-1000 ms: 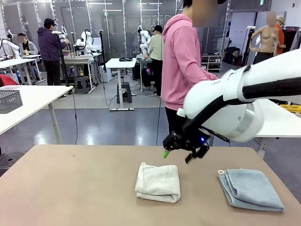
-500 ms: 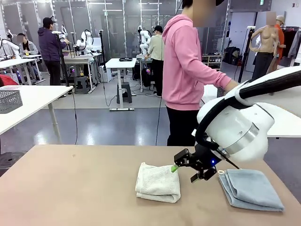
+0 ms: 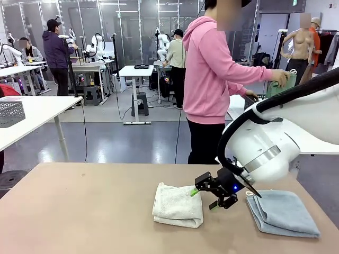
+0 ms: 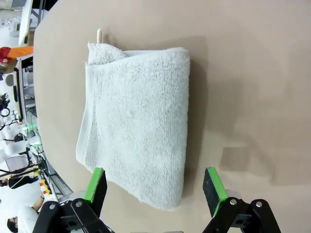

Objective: Fold the towels and place them in the basket.
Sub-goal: Stack the folded Towel with hook on the right side of the table.

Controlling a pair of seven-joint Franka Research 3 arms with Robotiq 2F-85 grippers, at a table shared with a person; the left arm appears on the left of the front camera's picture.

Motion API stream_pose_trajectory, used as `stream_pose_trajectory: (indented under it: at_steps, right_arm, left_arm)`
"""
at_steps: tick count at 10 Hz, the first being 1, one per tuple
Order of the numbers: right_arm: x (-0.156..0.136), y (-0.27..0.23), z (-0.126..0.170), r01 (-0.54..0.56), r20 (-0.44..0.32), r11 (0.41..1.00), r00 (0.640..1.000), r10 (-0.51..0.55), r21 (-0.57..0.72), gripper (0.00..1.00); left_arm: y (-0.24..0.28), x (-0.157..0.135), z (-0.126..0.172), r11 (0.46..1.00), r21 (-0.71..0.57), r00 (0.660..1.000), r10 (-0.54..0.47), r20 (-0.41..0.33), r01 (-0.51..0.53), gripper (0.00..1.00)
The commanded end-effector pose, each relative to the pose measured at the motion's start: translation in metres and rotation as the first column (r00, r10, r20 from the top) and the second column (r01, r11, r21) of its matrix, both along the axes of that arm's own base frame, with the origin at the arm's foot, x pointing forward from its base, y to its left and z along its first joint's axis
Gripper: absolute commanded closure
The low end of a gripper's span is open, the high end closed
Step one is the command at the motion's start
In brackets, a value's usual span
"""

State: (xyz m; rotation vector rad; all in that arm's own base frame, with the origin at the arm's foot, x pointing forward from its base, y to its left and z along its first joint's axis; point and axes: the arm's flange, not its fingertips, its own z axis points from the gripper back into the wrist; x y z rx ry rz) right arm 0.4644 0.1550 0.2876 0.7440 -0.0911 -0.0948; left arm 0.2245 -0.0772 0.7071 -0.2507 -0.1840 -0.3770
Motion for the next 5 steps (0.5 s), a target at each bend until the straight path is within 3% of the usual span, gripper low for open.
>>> stream_pose_trajectory:
  at_steps: [1,4,5]
  right_arm:
    - [0.010,0.013,-0.012,-0.019,0.014,0.999,1.000,0.019,0.028,0.00]
    - [0.016,0.026,-0.020,-0.026,0.009,0.998,1.000,0.025,0.052,0.00]
    - [0.017,0.028,-0.021,-0.020,0.010,0.998,1.000,0.020,0.053,0.13]
  left_arm:
    - [0.000,-0.002,-0.001,1.000,-0.002,1.000,-0.018,0.002,0.018,0.00]
    - [0.000,-0.002,-0.001,1.000,-0.002,1.000,-0.018,0.002,0.018,0.00]
    - [0.000,-0.002,-0.001,1.000,-0.002,1.000,-0.018,0.002,0.018,0.00]
